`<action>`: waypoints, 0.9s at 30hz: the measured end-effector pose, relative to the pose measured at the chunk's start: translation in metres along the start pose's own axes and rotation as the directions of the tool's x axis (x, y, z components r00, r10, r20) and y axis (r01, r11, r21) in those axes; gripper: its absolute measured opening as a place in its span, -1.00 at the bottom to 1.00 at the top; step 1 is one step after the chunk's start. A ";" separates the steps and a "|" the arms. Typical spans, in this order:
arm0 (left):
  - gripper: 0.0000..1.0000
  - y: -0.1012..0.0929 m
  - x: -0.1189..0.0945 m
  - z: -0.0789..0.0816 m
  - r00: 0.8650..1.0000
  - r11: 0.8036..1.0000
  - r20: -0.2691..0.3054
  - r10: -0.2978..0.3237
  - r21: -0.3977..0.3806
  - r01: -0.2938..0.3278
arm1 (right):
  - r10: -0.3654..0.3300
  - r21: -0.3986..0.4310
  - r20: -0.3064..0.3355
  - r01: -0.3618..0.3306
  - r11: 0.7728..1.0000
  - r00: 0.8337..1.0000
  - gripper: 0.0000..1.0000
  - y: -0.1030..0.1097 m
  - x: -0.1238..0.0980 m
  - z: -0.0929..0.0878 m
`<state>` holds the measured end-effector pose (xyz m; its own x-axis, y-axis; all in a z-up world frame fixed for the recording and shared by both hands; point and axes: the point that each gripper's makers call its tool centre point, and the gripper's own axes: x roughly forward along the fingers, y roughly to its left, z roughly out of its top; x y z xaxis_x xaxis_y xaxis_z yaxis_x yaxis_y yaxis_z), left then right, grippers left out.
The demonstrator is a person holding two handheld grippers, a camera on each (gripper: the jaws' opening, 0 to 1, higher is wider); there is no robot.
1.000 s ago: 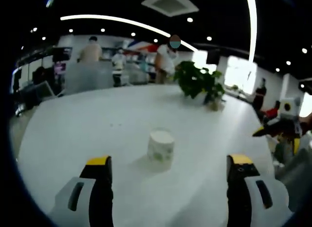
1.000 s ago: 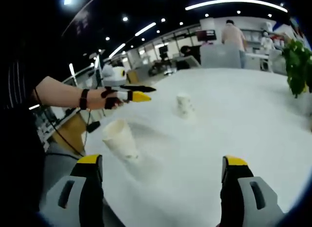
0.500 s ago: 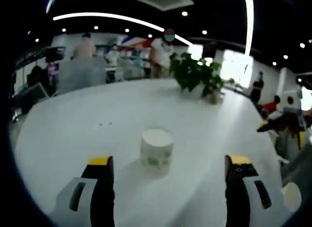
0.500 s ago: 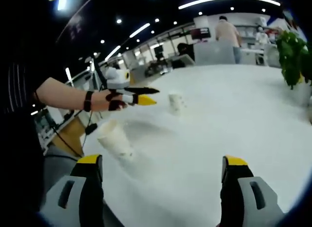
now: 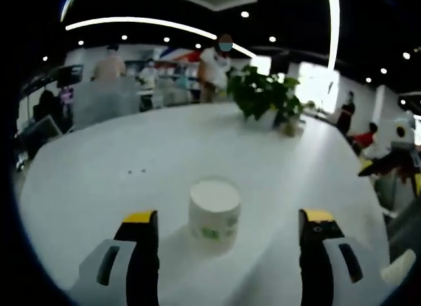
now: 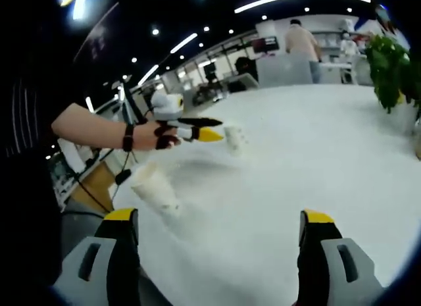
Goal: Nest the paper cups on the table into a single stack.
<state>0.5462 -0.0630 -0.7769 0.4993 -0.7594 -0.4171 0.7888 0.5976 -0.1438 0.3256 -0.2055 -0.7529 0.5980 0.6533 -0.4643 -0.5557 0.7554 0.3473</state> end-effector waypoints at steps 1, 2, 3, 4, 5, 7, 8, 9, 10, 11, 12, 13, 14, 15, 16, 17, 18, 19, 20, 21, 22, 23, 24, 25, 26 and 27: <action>0.69 -0.001 0.001 0.000 1.000 1.000 0.001 -0.002 -0.001 0.002 | -0.002 0.003 0.000 0.002 1.000 1.000 1.00 -0.001 -0.001 0.000; 0.67 -0.002 0.002 0.001 1.000 1.000 0.004 -0.005 0.003 0.005 | -0.002 0.004 0.000 0.002 1.000 1.000 1.00 -0.001 -0.001 0.000; 0.65 -0.002 0.004 0.002 1.000 1.000 0.002 -0.006 0.009 0.006 | -0.001 0.005 0.003 0.001 1.000 1.000 1.00 -0.001 -0.002 0.000; 0.64 -0.002 0.005 0.002 1.000 1.000 -0.001 -0.006 0.015 0.006 | 0.000 0.010 0.007 0.000 1.000 1.000 1.00 -0.001 -0.003 0.000; 0.64 -0.001 0.006 0.002 1.000 1.000 -0.003 -0.005 0.018 0.005 | 0.000 0.023 0.012 0.000 1.000 1.000 1.00 -0.001 -0.004 0.000; 0.63 -0.001 0.009 0.001 1.000 1.000 -0.004 -0.004 0.019 0.004 | -0.002 0.026 0.015 0.001 1.000 1.000 1.00 -0.001 -0.005 0.000; 0.62 -0.001 0.010 0.000 1.000 1.000 -0.007 -0.002 0.020 0.002 | -0.005 0.025 0.013 0.004 1.000 1.000 1.00 -0.002 -0.006 -0.001; 0.59 -0.001 0.012 -0.001 1.000 1.000 -0.011 -0.002 0.021 0.002 | -0.006 0.026 0.011 0.005 1.000 1.000 1.00 -0.002 -0.007 -0.001; 0.58 -0.001 0.013 -0.001 1.000 1.000 -0.013 -0.001 0.020 0.002 | -0.007 0.028 0.010 0.007 1.000 1.000 1.00 -0.002 -0.008 -0.002; 0.57 -0.001 0.013 -0.001 1.000 1.000 -0.013 -0.001 0.020 0.001 | -0.009 0.029 0.012 0.008 1.000 1.000 1.00 -0.002 -0.009 -0.002; 0.53 -0.001 0.014 -0.003 1.000 1.000 -0.019 -0.002 0.022 0.003 | -0.011 0.032 0.012 0.010 0.999 1.000 1.00 -0.003 -0.009 -0.002; 0.51 -0.001 0.015 -0.003 1.000 1.000 -0.020 -0.002 0.024 0.003 | -0.010 0.033 0.011 0.010 0.999 1.000 1.00 -0.003 -0.010 -0.003; 0.48 -0.001 0.015 -0.003 1.000 1.000 -0.021 -0.002 0.024 0.002 | -0.010 0.034 0.011 0.009 0.999 1.000 1.00 -0.003 -0.010 -0.003; 0.46 -0.001 0.015 -0.004 1.000 1.000 -0.022 -0.002 0.024 0.002 | -0.010 0.033 0.009 0.010 0.999 1.000 1.00 -0.003 -0.011 -0.004; 0.45 0.000 0.016 -0.004 1.000 1.000 -0.023 0.001 0.025 0.000 | -0.011 0.034 0.006 0.011 0.999 1.000 1.00 -0.003 -0.011 -0.005; 0.44 0.000 0.017 -0.004 1.000 1.000 -0.023 0.003 0.027 -0.002 | -0.011 0.035 0.006 0.011 0.999 1.000 1.00 -0.004 -0.011 -0.005; 0.44 0.002 0.018 -0.003 1.000 1.000 -0.019 0.008 0.028 -0.007 | -0.010 0.038 0.008 0.010 0.999 1.000 1.00 -0.004 -0.011 -0.005; 0.44 0.002 0.018 -0.002 1.000 1.000 -0.017 0.010 0.027 -0.010 | -0.010 0.039 0.009 0.010 0.999 1.000 1.00 -0.004 -0.011 -0.005; 0.42 0.003 0.019 -0.001 1.000 1.000 -0.014 0.010 0.021 -0.010 | -0.012 0.036 0.009 0.011 0.999 1.000 1.00 -0.005 -0.011 -0.002; 0.40 0.004 0.020 0.001 1.000 1.000 -0.013 0.009 0.018 -0.009 | -0.012 0.035 0.009 0.012 0.999 1.000 1.00 -0.005 -0.011 -0.001; 0.38 0.004 0.021 0.002 1.000 1.000 -0.010 0.010 0.019 -0.010 | -0.012 0.038 0.009 0.011 0.999 1.000 1.00 -0.007 -0.010 0.000; 0.36 0.006 0.022 0.004 1.000 1.000 -0.008 0.013 0.025 -0.013 | -0.012 0.041 0.010 0.011 0.999 1.000 1.00 -0.007 -0.010 0.000; 0.33 0.007 0.023 0.006 1.000 0.999 -0.002 0.016 0.035 -0.016 | -0.013 0.040 0.009 0.013 0.999 1.000 1.00 -0.008 -0.010 0.000; 0.30 0.008 0.024 0.009 1.000 0.999 0.003 0.015 0.038 -0.015 | -0.013 0.040 0.008 0.013 0.999 1.000 1.00 -0.008 -0.010 0.000; 0.25 0.008 0.024 0.009 1.000 0.999 0.004 0.014 0.039 -0.014 | -0.012 0.042 0.010 0.011 0.999 1.000 1.00 -0.009 -0.009 0.001; 0.23 0.009 0.026 0.010 1.000 0.999 0.001 0.011 0.040 -0.011 | -0.011 0.043 0.011 0.011 0.999 1.000 1.00 -0.010 -0.009 0.001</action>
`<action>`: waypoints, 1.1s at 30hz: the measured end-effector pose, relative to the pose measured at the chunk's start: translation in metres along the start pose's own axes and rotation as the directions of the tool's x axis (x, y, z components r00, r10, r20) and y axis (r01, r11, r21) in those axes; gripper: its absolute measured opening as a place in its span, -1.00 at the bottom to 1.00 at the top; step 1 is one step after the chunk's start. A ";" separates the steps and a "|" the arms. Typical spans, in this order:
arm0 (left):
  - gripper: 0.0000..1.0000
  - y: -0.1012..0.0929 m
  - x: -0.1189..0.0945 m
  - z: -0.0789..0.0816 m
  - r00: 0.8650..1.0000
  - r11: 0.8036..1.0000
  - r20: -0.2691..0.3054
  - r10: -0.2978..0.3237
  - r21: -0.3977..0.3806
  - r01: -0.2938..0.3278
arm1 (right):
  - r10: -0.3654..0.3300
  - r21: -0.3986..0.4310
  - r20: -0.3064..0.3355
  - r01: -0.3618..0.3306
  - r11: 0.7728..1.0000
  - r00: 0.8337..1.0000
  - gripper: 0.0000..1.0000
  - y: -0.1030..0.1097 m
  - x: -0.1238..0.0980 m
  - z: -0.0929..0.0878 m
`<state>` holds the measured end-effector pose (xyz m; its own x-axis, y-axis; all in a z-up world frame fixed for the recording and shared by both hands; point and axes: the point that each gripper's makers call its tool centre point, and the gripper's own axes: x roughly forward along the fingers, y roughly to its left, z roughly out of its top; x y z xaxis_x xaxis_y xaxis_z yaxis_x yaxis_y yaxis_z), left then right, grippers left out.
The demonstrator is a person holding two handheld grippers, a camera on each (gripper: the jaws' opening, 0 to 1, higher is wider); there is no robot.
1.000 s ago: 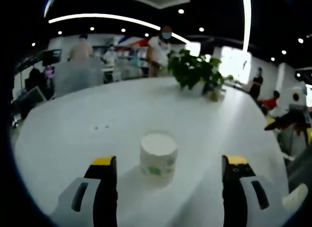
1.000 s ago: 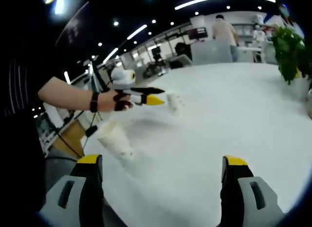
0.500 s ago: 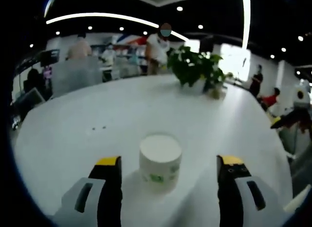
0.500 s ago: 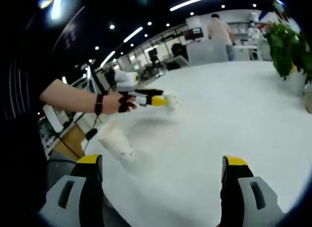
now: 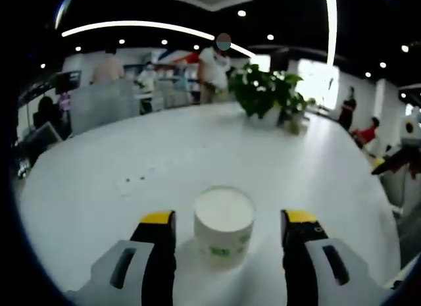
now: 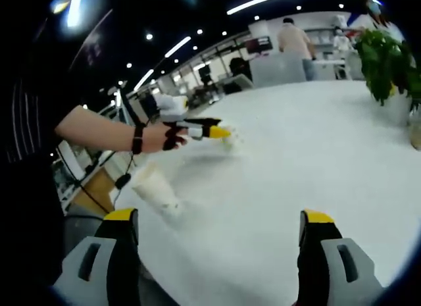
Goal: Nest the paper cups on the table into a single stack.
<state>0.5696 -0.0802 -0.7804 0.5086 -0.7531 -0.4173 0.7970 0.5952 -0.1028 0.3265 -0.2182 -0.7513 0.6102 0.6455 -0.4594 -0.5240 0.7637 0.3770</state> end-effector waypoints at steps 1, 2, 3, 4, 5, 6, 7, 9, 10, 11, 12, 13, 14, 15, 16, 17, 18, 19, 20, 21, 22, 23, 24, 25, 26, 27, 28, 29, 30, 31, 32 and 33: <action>0.22 0.000 0.001 0.000 1.000 1.000 0.000 -0.003 -0.001 0.003 | 0.000 -0.001 -0.002 0.000 1.000 1.000 1.00 -0.001 0.001 0.000; 0.21 0.001 0.003 0.000 1.000 1.000 -0.001 -0.004 -0.002 0.004 | 0.000 -0.001 -0.003 0.000 1.000 1.000 1.00 -0.002 0.001 0.000; 0.20 0.002 0.004 0.000 1.000 1.000 0.000 -0.005 -0.003 0.005 | 0.000 0.001 -0.002 0.000 1.000 1.000 1.00 -0.003 0.002 0.000; 0.18 0.003 0.005 0.000 1.000 1.000 0.000 -0.004 -0.004 0.004 | -0.001 0.004 -0.005 0.001 1.000 1.000 1.00 -0.004 0.002 -0.001; 0.17 0.004 0.006 0.000 1.000 1.000 0.000 -0.003 -0.002 0.003 | -0.002 0.003 -0.006 0.002 1.000 1.000 1.00 -0.004 0.002 -0.002; 0.16 0.006 0.007 0.000 1.000 1.000 -0.001 -0.001 -0.005 0.001 | -0.002 0.003 -0.005 0.002 1.000 1.000 1.00 -0.004 0.002 -0.002; 0.16 0.007 0.008 0.000 1.000 1.000 0.000 0.000 -0.011 0.000 | -0.002 0.005 -0.004 0.002 1.000 1.000 1.00 -0.004 0.002 -0.002; 0.14 0.008 0.009 -0.001 1.000 1.000 -0.001 0.001 -0.010 -0.001 | -0.002 0.004 -0.004 0.002 1.000 1.000 1.00 -0.004 0.003 -0.002; 0.13 0.008 0.009 -0.002 1.000 1.000 -0.002 0.000 -0.009 0.000 | -0.002 0.004 -0.005 0.002 1.000 1.000 1.00 -0.005 0.003 -0.002; 0.13 0.008 0.010 -0.002 1.000 1.000 -0.003 -0.001 -0.007 0.001 | -0.002 0.004 -0.006 0.002 1.000 1.000 1.00 -0.005 0.003 -0.002; 0.13 0.007 0.010 -0.002 1.000 1.000 -0.001 -0.003 -0.009 0.003 | -0.003 0.005 -0.006 0.003 1.000 1.000 1.00 -0.006 0.003 -0.002; 0.13 0.007 0.011 -0.002 1.000 1.000 0.001 -0.005 -0.012 0.005 | -0.003 0.004 -0.005 0.003 1.000 1.000 1.00 -0.006 0.003 -0.002; 0.12 0.007 0.011 -0.002 1.000 1.000 -0.001 -0.006 -0.010 0.006 | -0.004 0.004 -0.006 0.004 1.000 1.000 1.00 -0.006 0.004 -0.002; 0.11 0.007 0.011 -0.003 1.000 1.000 -0.002 -0.006 -0.007 0.006 | -0.004 0.005 -0.006 0.004 1.000 1.000 1.00 -0.007 0.004 -0.002; 0.10 0.008 0.012 -0.003 1.000 1.000 -0.002 -0.007 -0.006 0.007 | -0.004 0.006 -0.005 0.004 1.000 1.000 1.00 -0.007 0.004 -0.002; 0.09 0.007 0.013 -0.003 1.000 1.000 0.002 -0.011 -0.007 0.011 | -0.004 0.006 -0.005 0.004 1.000 1.000 1.00 -0.006 0.005 -0.002; 0.07 0.007 0.013 -0.004 1.000 1.000 0.000 -0.013 -0.007 0.013 | -0.003 0.004 -0.007 0.003 1.000 1.000 1.00 -0.006 0.005 -0.002; 0.06 0.007 0.014 -0.005 1.000 1.000 -0.002 -0.015 -0.007 0.015 | -0.003 0.004 -0.007 0.003 1.000 1.000 1.00 -0.006 0.006 -0.002; 0.04 0.007 0.014 -0.005 1.000 1.000 -0.002 -0.017 -0.008 0.017 | -0.002 0.006 -0.008 0.002 1.000 1.000 1.00 -0.006 0.006 -0.003; 0.01 0.007 0.015 -0.006 1.000 1.000 -0.004 -0.023 -0.014 0.023 | -0.001 0.007 -0.007 0.001 1.000 1.000 1.00 -0.006 0.007 -0.002; -0.04 0.006 0.015 -0.008 1.000 1.000 -0.009 -0.029 -0.013 0.029 | 0.000 0.007 -0.007 0.001 1.000 1.000 1.00 -0.006 0.007 -0.002; -0.11 0.005 0.015 -0.009 0.999 0.999 -0.010 -0.034 -0.010 0.034 | -0.001 0.005 -0.009 0.001 1.000 1.000 1.00 -0.006 0.007 -0.003; -0.15 0.003 0.014 -0.009 0.999 0.999 -0.011 -0.041 -0.008 0.040 | 0.000 0.005 -0.009 0.000 1.000 1.000 1.00 -0.006 0.007 -0.003; -0.17 0.003 0.014 -0.009 0.999 0.999 -0.011 -0.041 -0.007 0.041 | 0.001 0.007 -0.009 -0.001 1.000 1.000 1.00 -0.005 0.007 -0.004; -0.22 0.002 0.014 -0.010 0.999 0.999 -0.012 -0.046 -0.005 0.046 | 0.002 0.008 -0.010 -0.002 1.000 1.000 1.00 -0.005 0.008 -0.004; -0.22 0.001 0.014 -0.010 0.999 0.999 -0.013 -0.052 -0.006 0.052 | 0.002 0.007 -0.012 -0.002 1.000 1.000 1.00 -0.005 0.008 -0.005; -0.22 0.000 0.013 -0.011 0.998 0.998 -0.012 -0.056 -0.008 0.056 | 0.004 0.009 -0.010 -0.004 1.000 1.000 1.00 -0.005 0.008 -0.005; -0.22 0.000 0.013 -0.011 0.998 0.998 -0.012 -0.057 -0.005 0.057 | 0.006 0.011 -0.008 -0.006 1.000 1.000 1.00 -0.004 0.009 -0.004; -0.23 -0.001 0.012 -0.012 0.998 0.998 -0.013 -0.058 -0.003 0.058 | 0.005 0.010 -0.007 -0.005 1.000 1.000 1.00 -0.004 0.009 -0.004; -0.23 -0.001 0.012 -0.012 0.998 0.998 -0.014 -0.061 0.001 0.061 | 0.005 0.010 -0.007 -0.005 1.000 1.000 1.00 -0.004 0.009 -0.003; -0.23 -0.002 0.011 -0.012 0.998 0.998 -0.014 -0.062 0.003 0.062 | 0.005 0.011 -0.007 -0.005 1.000 1.000 1.00 -0.005 0.009 -0.003; -0.23 -0.003 0.010 -0.012 0.998 0.998 -0.013 -0.065 0.001 0.066 | 0.006 0.013 -0.006 -0.006 1.000 1.000 1.00 -0.005 0.009 -0.003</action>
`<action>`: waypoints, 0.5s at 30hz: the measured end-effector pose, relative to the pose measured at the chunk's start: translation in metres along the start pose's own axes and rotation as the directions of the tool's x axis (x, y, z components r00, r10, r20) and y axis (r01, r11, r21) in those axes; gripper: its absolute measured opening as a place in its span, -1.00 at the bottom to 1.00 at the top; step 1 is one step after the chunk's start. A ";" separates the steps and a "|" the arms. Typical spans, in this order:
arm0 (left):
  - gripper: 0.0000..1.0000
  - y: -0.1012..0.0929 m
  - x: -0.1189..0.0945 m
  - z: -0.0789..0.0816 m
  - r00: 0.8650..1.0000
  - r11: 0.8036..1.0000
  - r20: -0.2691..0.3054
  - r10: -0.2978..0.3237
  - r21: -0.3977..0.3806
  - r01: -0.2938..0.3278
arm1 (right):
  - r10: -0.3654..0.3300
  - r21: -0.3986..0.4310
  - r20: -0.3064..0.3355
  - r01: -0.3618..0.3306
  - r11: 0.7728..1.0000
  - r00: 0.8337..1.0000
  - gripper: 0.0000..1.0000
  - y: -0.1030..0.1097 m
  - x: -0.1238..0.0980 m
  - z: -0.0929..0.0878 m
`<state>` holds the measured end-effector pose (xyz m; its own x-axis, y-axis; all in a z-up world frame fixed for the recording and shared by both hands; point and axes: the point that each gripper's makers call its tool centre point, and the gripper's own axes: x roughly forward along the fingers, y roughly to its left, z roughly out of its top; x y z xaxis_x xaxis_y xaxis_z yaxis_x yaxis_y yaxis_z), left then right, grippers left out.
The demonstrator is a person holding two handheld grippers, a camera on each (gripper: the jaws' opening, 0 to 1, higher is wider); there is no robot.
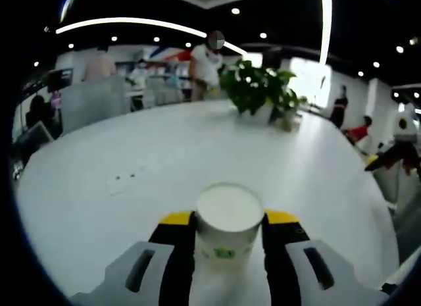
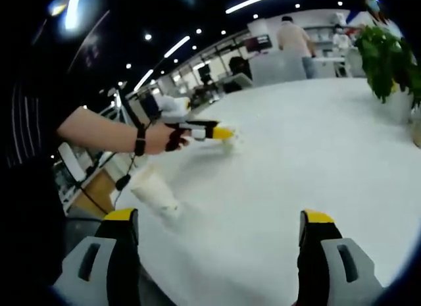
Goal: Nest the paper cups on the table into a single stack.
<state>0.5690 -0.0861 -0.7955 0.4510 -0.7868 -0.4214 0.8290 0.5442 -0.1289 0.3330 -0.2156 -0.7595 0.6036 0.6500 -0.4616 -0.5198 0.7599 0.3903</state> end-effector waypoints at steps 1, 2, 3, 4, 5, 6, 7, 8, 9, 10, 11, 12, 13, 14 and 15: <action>-0.24 -0.002 -0.001 0.001 1.000 1.000 0.006 -0.008 -0.003 0.008 | 0.001 0.001 0.001 -0.001 1.000 1.000 1.00 0.000 0.000 0.000; -0.24 -0.003 -0.001 0.002 1.000 1.000 0.011 -0.012 -0.006 0.012 | 0.002 0.001 0.001 -0.002 1.000 1.000 1.00 0.000 0.001 0.000; -0.24 -0.005 -0.002 0.002 1.000 1.000 0.013 -0.019 -0.016 0.019 | 0.003 -0.003 -0.001 -0.003 1.000 1.000 1.00 0.001 0.001 0.000; -0.24 -0.006 -0.002 0.002 1.000 1.000 0.011 -0.020 -0.006 0.021 | 0.004 -0.004 -0.002 -0.004 1.000 1.000 1.00 0.001 0.001 0.000; -0.24 -0.006 -0.002 0.002 1.000 1.000 0.009 -0.021 0.002 0.021 | 0.005 -0.004 -0.002 -0.005 1.000 1.000 1.00 0.002 0.001 0.001; -0.24 -0.007 -0.003 0.002 1.000 1.000 0.009 -0.023 0.004 0.023 | 0.005 -0.006 -0.003 -0.005 1.000 1.000 1.00 0.003 0.001 0.001; -0.25 -0.007 -0.002 0.002 1.000 1.000 0.010 -0.026 0.002 0.026 | 0.005 -0.008 -0.002 -0.005 1.000 1.000 1.00 0.003 0.001 0.001; -0.25 -0.008 -0.003 0.003 1.000 1.000 0.010 -0.029 0.001 0.029 | 0.005 -0.009 -0.002 -0.005 1.000 1.000 1.00 0.003 0.001 0.002; -0.25 -0.009 -0.003 0.003 1.000 1.000 0.010 -0.030 0.001 0.030 | 0.004 -0.008 -0.002 -0.004 1.000 1.000 1.00 0.003 0.001 0.002; -0.25 -0.011 -0.004 0.004 0.999 0.999 0.010 -0.036 -0.001 0.036 | 0.003 -0.008 -0.001 -0.003 1.000 1.000 1.00 0.003 0.001 0.002; -0.25 -0.013 -0.004 0.004 0.999 0.999 0.010 -0.042 -0.003 0.042 | 0.001 -0.006 0.001 -0.001 1.000 1.000 1.00 0.003 0.000 0.002; -0.25 -0.016 -0.005 0.005 0.999 0.999 0.013 -0.050 0.002 0.050 | -0.001 -0.005 0.001 0.001 1.000 1.000 1.00 0.004 0.000 0.002; -0.25 -0.018 -0.005 0.005 0.999 0.999 0.010 -0.051 0.007 0.051 | -0.002 -0.005 0.001 0.002 1.000 1.000 1.00 0.005 0.000 0.002; -0.25 -0.019 -0.006 0.005 0.998 0.998 0.008 -0.055 0.009 0.055 | -0.001 -0.006 0.001 0.001 1.000 1.000 1.00 0.006 -0.001 0.002; -0.25 -0.020 -0.007 0.005 0.998 0.998 0.011 -0.058 0.006 0.058 | -0.001 -0.008 0.001 0.001 1.000 1.000 1.00 0.007 -0.001 0.002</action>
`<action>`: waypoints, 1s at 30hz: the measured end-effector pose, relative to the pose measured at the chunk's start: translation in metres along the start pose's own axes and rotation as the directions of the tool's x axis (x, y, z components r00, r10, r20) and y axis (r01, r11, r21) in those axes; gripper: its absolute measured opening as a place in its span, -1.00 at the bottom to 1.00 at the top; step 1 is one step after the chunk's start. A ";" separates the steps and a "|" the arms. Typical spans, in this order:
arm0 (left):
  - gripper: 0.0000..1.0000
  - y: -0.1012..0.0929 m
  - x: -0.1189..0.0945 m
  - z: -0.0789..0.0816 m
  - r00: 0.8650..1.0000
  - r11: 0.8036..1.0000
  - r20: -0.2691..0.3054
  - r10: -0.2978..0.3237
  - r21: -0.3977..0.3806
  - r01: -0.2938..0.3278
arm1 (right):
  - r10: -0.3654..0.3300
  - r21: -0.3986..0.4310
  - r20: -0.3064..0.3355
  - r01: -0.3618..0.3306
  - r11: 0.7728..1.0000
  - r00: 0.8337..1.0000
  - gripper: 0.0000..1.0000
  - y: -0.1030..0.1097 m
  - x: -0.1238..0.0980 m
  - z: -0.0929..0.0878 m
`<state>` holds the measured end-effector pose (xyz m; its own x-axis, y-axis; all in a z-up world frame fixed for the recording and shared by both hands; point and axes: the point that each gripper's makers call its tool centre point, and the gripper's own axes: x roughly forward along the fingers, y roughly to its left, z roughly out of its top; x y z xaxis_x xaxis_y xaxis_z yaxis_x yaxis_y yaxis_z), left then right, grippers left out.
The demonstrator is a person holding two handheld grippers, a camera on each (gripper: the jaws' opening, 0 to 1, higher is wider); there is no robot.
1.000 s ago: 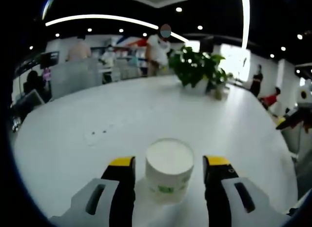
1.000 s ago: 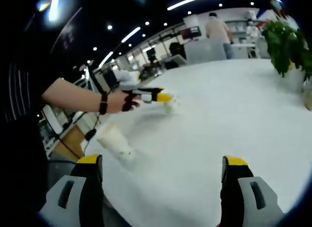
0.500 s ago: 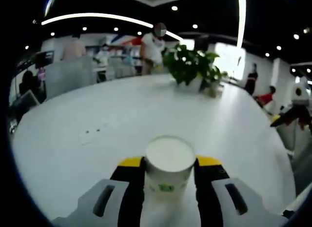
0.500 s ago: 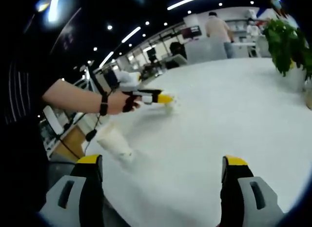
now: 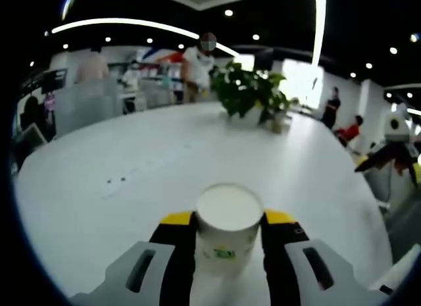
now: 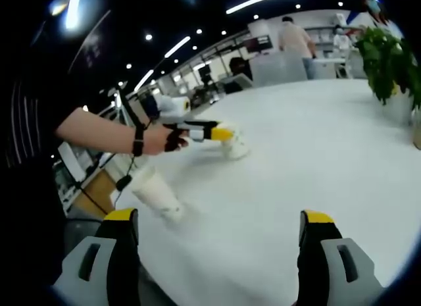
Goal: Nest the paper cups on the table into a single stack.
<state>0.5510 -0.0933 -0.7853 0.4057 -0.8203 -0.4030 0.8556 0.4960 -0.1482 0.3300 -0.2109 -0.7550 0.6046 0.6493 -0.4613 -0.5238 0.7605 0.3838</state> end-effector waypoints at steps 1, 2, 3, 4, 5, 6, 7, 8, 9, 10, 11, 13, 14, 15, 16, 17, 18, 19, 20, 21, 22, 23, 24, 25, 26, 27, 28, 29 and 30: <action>-0.25 -0.001 -0.001 0.001 1.000 1.000 0.001 -0.002 -0.002 0.002 | 0.001 -0.002 0.001 -0.001 1.000 1.000 1.00 0.001 -0.001 0.000; -0.25 -0.002 -0.002 0.001 1.000 1.000 0.003 -0.002 -0.002 0.002 | 0.001 -0.003 0.001 -0.001 1.000 1.000 1.00 0.002 -0.001 0.000; -0.25 -0.002 -0.003 0.002 1.000 1.000 0.005 -0.001 -0.001 0.001 | 0.001 -0.004 0.003 -0.001 1.000 1.000 1.00 0.003 -0.001 0.001; -0.25 -0.003 -0.004 0.003 1.000 1.000 0.006 0.000 0.003 0.000 | 0.001 -0.005 0.004 -0.001 1.000 1.000 1.00 0.003 -0.001 0.001; -0.25 -0.003 -0.006 0.004 1.000 1.000 0.006 0.002 0.004 -0.002 | 0.001 -0.007 0.008 -0.001 1.000 1.000 1.00 0.004 -0.002 0.003; -0.25 -0.003 -0.007 0.005 1.000 1.000 0.011 0.001 0.000 -0.001 | 0.001 -0.007 0.008 -0.001 1.000 1.000 1.00 0.005 -0.002 0.004; -0.25 -0.003 -0.008 0.006 1.000 1.000 0.014 -0.001 -0.002 0.001 | 0.001 -0.007 0.009 -0.001 1.000 1.000 1.00 0.005 -0.003 0.004; -0.25 -0.004 -0.009 0.007 1.000 1.000 0.014 -0.002 -0.004 0.002 | 0.003 -0.010 0.013 -0.003 1.000 1.000 1.00 0.007 -0.003 0.005; -0.25 -0.005 -0.011 0.008 1.000 1.000 0.015 -0.004 -0.005 0.004 | 0.002 -0.014 0.013 -0.002 1.000 1.000 1.00 0.007 -0.003 0.005; -0.26 -0.005 -0.012 0.009 1.000 1.000 0.017 -0.004 -0.006 0.004 | 0.003 -0.014 0.013 -0.003 1.000 1.000 1.00 0.008 -0.003 0.006; -0.26 -0.005 -0.014 0.012 1.000 1.000 0.028 0.004 -0.019 -0.003 | 0.004 -0.014 0.014 -0.004 1.000 1.000 1.00 0.009 -0.003 0.006; -0.26 -0.007 -0.016 0.017 0.999 1.000 0.045 0.003 -0.028 -0.002 | 0.006 -0.020 0.019 -0.005 1.000 1.000 1.00 0.012 -0.003 0.009; -0.26 -0.007 -0.017 0.017 0.999 0.999 0.043 0.005 -0.034 -0.004 | 0.005 -0.024 0.019 -0.005 1.000 1.000 1.00 0.014 -0.004 0.010; -0.26 -0.008 -0.018 0.019 0.999 0.999 0.043 0.005 -0.038 -0.004 | 0.005 -0.025 0.020 -0.004 1.000 1.000 1.00 0.014 -0.004 0.011; -0.26 -0.010 -0.019 0.021 0.999 0.999 0.048 0.005 -0.036 -0.003 | 0.004 -0.028 0.025 -0.003 1.000 1.000 1.00 0.016 -0.006 0.013; -0.26 -0.011 -0.021 0.023 0.999 1.000 0.053 0.005 -0.031 -0.003 | 0.003 -0.029 0.026 -0.003 1.000 1.000 1.00 0.017 -0.007 0.014; -0.26 -0.013 -0.022 0.026 0.998 1.000 0.056 0.003 -0.029 -0.001 | 0.000 -0.035 0.029 0.001 0.999 1.000 1.00 0.018 -0.008 0.016; -0.26 -0.015 -0.024 0.028 0.998 1.000 0.059 0.001 -0.027 0.000 | -0.001 -0.037 0.031 0.002 0.999 1.000 1.00 0.019 -0.009 0.016; -0.26 -0.015 -0.026 0.030 0.998 1.000 0.062 0.001 -0.027 0.001 | -0.001 -0.037 0.033 0.002 0.999 0.999 1.00 0.020 -0.010 0.017; -0.26 -0.016 -0.028 0.032 0.998 1.000 0.066 0.004 -0.026 -0.002 | -0.003 -0.037 0.035 0.004 0.999 0.999 1.00 0.021 -0.010 0.018; -0.26 -0.015 -0.030 0.033 0.997 1.000 0.070 0.010 -0.025 -0.008 | -0.003 -0.037 0.037 0.004 0.999 0.999 1.00 0.022 -0.011 0.019; -0.26 -0.016 -0.031 0.035 0.997 1.000 0.074 0.011 -0.027 -0.009 | -0.003 -0.040 0.040 0.005 0.999 0.999 1.00 0.024 -0.011 0.021; -0.26 -0.017 -0.033 0.036 0.997 1.000 0.075 0.009 -0.029 -0.007 | -0.003 -0.041 0.042 0.005 0.999 0.999 1.00 0.025 -0.011 0.021; -0.26 -0.019 -0.034 0.037 0.997 1.000 0.073 0.008 -0.027 -0.006 | -0.003 -0.041 0.043 0.005 0.999 0.999 1.00 0.026 -0.011 0.022; -0.26 -0.021 -0.037 0.038 0.998 1.000 0.070 0.005 -0.024 -0.004 | -0.002 -0.041 0.046 0.004 0.999 0.999 1.00 0.028 -0.011 0.023; -0.26 -0.022 -0.039 0.039 0.998 1.000 0.070 0.005 -0.022 -0.003 | 0.000 -0.042 0.050 0.002 0.999 0.999 1.00 0.030 -0.011 0.024; -0.26 -0.023 -0.041 0.040 0.997 1.000 0.072 0.005 -0.021 -0.003 | 0.001 -0.045 0.051 0.001 0.999 0.999 1.00 0.031 -0.011 0.025; -0.26 -0.024 -0.044 0.042 0.997 1.000 0.074 0.007 -0.022 -0.006 | 0.002 -0.048 0.052 0.001 0.999 0.999 1.00 0.033 -0.011 0.025; -0.26 -0.024 -0.046 0.043 0.997 1.000 0.079 0.014 -0.023 -0.012 | 0.002 -0.049 0.053 0.000 0.999 0.999 1.00 0.034 -0.011 0.026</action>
<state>0.5259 -0.0795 -0.7241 0.4416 -0.8334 -0.3322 0.8430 0.5122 -0.1642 0.3210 -0.1916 -0.7162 0.6341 0.6508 -0.4176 -0.5524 0.7591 0.3443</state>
